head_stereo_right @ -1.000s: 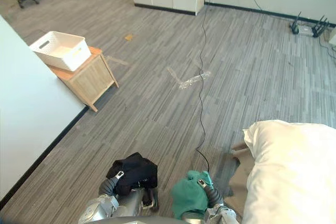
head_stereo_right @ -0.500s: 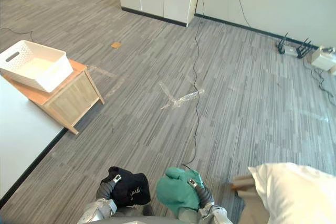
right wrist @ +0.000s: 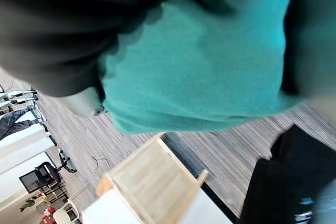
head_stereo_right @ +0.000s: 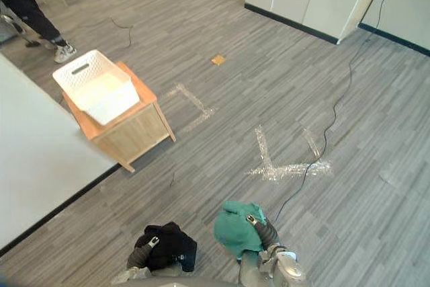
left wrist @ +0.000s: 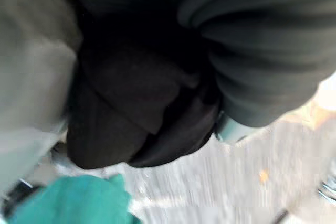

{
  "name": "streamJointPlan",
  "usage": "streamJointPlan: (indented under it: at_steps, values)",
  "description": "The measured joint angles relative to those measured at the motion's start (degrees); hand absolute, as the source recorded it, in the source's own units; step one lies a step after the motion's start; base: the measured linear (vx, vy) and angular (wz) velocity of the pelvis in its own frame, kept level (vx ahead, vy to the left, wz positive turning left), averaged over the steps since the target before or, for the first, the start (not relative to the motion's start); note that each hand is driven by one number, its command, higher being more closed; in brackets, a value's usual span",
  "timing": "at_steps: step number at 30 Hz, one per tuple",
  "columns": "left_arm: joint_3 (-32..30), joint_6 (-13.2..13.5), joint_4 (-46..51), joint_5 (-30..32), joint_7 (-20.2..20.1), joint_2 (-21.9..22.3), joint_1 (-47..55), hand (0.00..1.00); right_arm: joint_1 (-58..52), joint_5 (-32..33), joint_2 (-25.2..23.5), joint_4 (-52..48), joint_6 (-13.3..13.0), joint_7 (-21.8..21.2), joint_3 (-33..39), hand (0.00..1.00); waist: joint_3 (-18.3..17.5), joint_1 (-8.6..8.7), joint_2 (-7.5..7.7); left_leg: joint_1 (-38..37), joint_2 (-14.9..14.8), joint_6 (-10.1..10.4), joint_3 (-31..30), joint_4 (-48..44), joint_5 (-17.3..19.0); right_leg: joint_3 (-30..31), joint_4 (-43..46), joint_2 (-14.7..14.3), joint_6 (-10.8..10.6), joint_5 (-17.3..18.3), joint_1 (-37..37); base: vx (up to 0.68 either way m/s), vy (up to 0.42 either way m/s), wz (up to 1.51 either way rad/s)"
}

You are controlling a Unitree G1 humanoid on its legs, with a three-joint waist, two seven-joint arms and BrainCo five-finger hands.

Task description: Tidy the bed and pick cloth on bed and put in laundry

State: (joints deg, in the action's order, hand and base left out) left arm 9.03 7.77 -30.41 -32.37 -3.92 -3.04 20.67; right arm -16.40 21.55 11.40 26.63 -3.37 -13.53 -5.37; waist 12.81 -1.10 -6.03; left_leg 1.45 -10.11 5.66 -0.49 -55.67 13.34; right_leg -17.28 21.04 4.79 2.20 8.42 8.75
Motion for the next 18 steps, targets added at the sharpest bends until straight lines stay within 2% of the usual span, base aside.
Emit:
streamJointPlan:
  at_steps: [2, 4, 5, 6, 7, 8, 9, 10, 11, 12, 13, 14, 15, 16, 17, 18]
  values:
    - [0.9, 0.5, 2.1, 0.5, -0.9, -0.1, 0.1, 1.00, -1.7, -0.1, 0.8, -0.3, -0.4, -1.1, 1.2, 1.00, 0.4, -0.05, 0.90, 4.5, 4.3, -0.7, 2.3, 8.4, 3.5, -1.4, -5.8, -0.6, 0.2, 1.3, -7.0, 0.52, -0.228, 0.24]
    - [1.4, 0.6, 3.5, 0.6, -1.1, -0.1, 0.0, 1.00, -2.7, -0.4, 0.6, -0.9, -0.5, -1.7, 1.7, 1.00, 1.0, -0.04, 1.82, 7.2, 6.6, -1.5, 6.6, 18.0, 3.5, -2.4, -8.8, -0.8, 0.0, 1.9, -10.4, 0.34, -0.130, 0.30]
    - [1.8, 0.7, 4.9, 0.6, -1.0, -0.1, 0.0, 1.00, -3.4, -0.4, 0.4, -1.0, -0.5, -2.0, 1.6, 1.00, 1.6, -0.25, 2.74, 8.6, 8.1, -3.1, 10.6, 27.5, 1.4, -2.8, -10.4, -0.7, -0.3, 2.5, -12.6, 0.37, -0.118, 0.25]
    - [2.3, 1.1, 5.6, 0.6, -0.7, -0.1, 0.1, 1.00, -4.4, -0.4, 0.3, -1.1, -0.5, -2.1, 1.2, 1.00, 1.7, -0.68, 2.91, 9.7, 8.7, -3.1, 13.5, 37.4, -2.6, -4.1, -11.8, -1.0, -0.4, 3.0, -15.0, 0.37, -0.106, 0.24]
    - [2.6, 1.3, 5.8, 0.6, -0.6, -0.1, 0.2, 1.00, -4.9, -0.4, 0.4, -1.0, -0.6, -2.1, 0.9, 1.00, 1.7, -0.72, 2.83, 10.2, 8.6, -2.6, 14.4, 41.4, -4.6, -4.4, -12.6, -1.5, -0.7, 3.4, -16.3, 0.39, -0.068, 0.20]
    - [3.4, 1.8, 6.3, 0.6, -0.1, -0.1, 0.3, 1.00, -5.6, -0.4, 0.7, -0.7, -0.8, -2.1, 0.8, 1.00, 1.9, -1.11, 2.04, 11.7, 7.2, -1.8, 14.5, 45.3, -6.9, -4.8, -14.4, -3.3, -2.1, 4.6, -19.0, 0.42, -0.002, 0.07]
    - [3.5, 1.9, 6.6, 0.5, 0.2, 0.1, 0.2, 1.00, -5.7, -0.4, 0.8, -0.3, -0.9, -2.1, 0.5, 1.00, 2.0, -1.63, 1.67, 12.7, 5.7, -2.3, 15.8, 46.6, -9.2, -4.6, -15.2, -4.7, -2.8, 6.4, -21.6, 0.45, 0.026, -0.02]
    - [3.4, 1.9, 6.5, 0.5, 0.2, 0.0, 0.1, 1.00, -5.7, -0.4, 0.6, 0.1, -1.1, -2.1, 0.2, 1.00, 1.9, -1.86, 1.91, 12.6, 5.3, -2.9, 16.2, 46.0, -11.5, -4.4, -15.0, -4.7, -3.2, 7.5, -22.6, 0.54, 0.091, -0.15]
    - [3.2, 1.8, 7.0, 0.5, 0.1, -0.3, -0.2, 1.00, -5.6, -0.4, 0.4, 0.4, -1.1, -2.0, -0.1, 1.00, 1.3, -2.07, 3.01, 12.5, 5.3, -4.4, 17.6, 45.1, -15.2, -3.9, -14.3, -3.8, -4.2, 9.5, -23.4, 0.60, 0.133, -0.18]
    - [3.1, 1.9, 8.7, 0.5, 0.1, -1.3, 1.0, 1.00, -4.9, -0.3, -0.2, 0.4, -1.7, -1.9, -0.5, 1.00, 0.1, -2.18, 5.26, 12.8, 7.2, -8.0, 20.0, 43.1, -16.8, -4.0, -10.7, -0.4, -8.2, 12.5, -22.8, 0.61, 0.151, -0.16]
    - [3.0, 1.9, 9.1, 0.5, 0.1, -1.6, 1.2, 1.00, -4.7, -0.3, -0.2, 0.5, -1.7, -1.6, -0.2, 1.00, -0.4, -2.12, 6.19, 12.3, 8.5, -9.8, 20.7, 43.2, -16.1, -3.9, -8.0, 1.4, -9.5, 13.2, -22.3, 0.77, 0.184, 0.04]
    - [2.7, 1.7, 8.5, 0.5, 0.2, -1.6, 0.9, 1.00, -3.4, -0.3, 0.1, 1.4, -1.7, -0.9, 0.1, 1.00, -0.3, -1.75, 6.65, 10.5, 10.5, -11.4, 21.0, 43.2, -14.1, -3.6, 5.3, 5.8, -10.1, 13.3, -17.6, 0.64, 0.139, 0.21]
    - [2.4, 1.7, 7.9, 0.5, 0.2, -1.6, 0.3, 1.00, -2.8, -0.3, 0.2, 2.0, -1.7, -0.7, 0.3, 1.00, -0.2, -1.65, 6.84, 9.5, 11.3, -11.9, 20.8, 43.3, -12.9, -3.7, 13.5, 8.3, -10.6, 11.6, -14.4, 0.76, 0.166, 0.40]
    - [2.2, 1.6, 6.8, 0.5, 0.3, -1.7, -0.3, 1.00, -1.3, -0.3, 0.0, 2.9, -1.7, -0.2, 0.4, 1.00, -0.1, -1.31, 7.03, 7.1, 12.4, -11.9, 19.6, 43.1, -10.0, -3.9, 26.7, 12.0, -8.9, 2.9, -9.6, 0.61, 0.129, 0.63]
    - [2.4, 1.6, 5.4, 0.5, 0.7, -1.9, -0.8, 1.00, -1.4, -0.4, -1.1, 3.1, -2.1, 0.2, 0.3, 1.00, 0.1, -0.52, 6.67, 2.7, 12.5, -11.5, 16.6, 43.6, -7.6, -3.4, 35.5, 13.7, -7.7, -8.4, -7.7, 0.62, 0.121, 0.70]
    - [2.4, 1.6, 4.9, 0.5, 0.8, -2.0, -1.0, 1.00, -1.5, -0.4, -1.8, 3.2, -2.3, 0.2, 0.0, 1.00, 0.5, -0.41, 6.72, 0.3, 12.3, -11.2, 15.0, 44.0, -6.5, -3.2, 38.1, 13.7, -6.5, -6.5, -7.2, 0.51, 0.057, 0.81]
